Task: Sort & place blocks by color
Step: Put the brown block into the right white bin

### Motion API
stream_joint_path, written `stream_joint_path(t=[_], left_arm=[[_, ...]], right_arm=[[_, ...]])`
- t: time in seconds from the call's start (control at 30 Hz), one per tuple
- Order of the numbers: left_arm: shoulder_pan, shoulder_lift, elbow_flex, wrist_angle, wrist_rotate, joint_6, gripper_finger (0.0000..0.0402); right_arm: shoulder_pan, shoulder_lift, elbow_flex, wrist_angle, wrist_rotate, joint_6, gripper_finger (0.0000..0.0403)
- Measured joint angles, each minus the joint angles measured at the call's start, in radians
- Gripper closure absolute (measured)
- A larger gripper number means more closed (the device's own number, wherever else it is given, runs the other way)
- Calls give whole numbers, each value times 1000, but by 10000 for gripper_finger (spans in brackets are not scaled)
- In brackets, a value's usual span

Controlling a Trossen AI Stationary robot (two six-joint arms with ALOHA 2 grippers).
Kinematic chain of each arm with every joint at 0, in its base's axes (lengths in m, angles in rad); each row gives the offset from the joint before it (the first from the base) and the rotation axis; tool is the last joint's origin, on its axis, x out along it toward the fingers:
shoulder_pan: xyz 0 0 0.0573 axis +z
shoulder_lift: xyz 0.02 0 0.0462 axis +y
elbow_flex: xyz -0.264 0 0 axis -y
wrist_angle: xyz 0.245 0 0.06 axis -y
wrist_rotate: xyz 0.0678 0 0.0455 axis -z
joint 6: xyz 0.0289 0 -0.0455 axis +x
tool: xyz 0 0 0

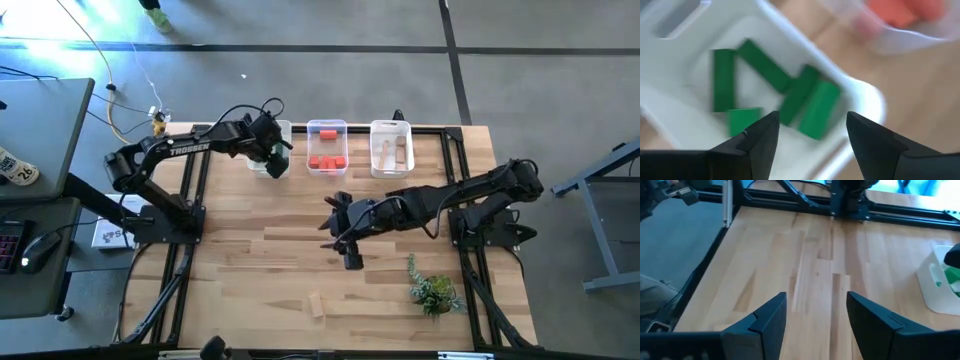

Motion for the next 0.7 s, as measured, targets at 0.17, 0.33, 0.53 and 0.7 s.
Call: stream_joint_path(t=[0.17,0.33,0.53,0.7], left_arm=[[-62,-31,0,-42,76,0,181],[-181,-77,0,-91,63,-46,181],[-370,-133,0,-146,61,-167,181],[-535,-157,0,-176,61,-283,181]], right_arm=[[28,0,0,0,-68,-1,210],[56,1,0,1,-131,-2,210],[86,56,0,89,-135,-90,210],[105,107,0,148,-125,-116,210]])
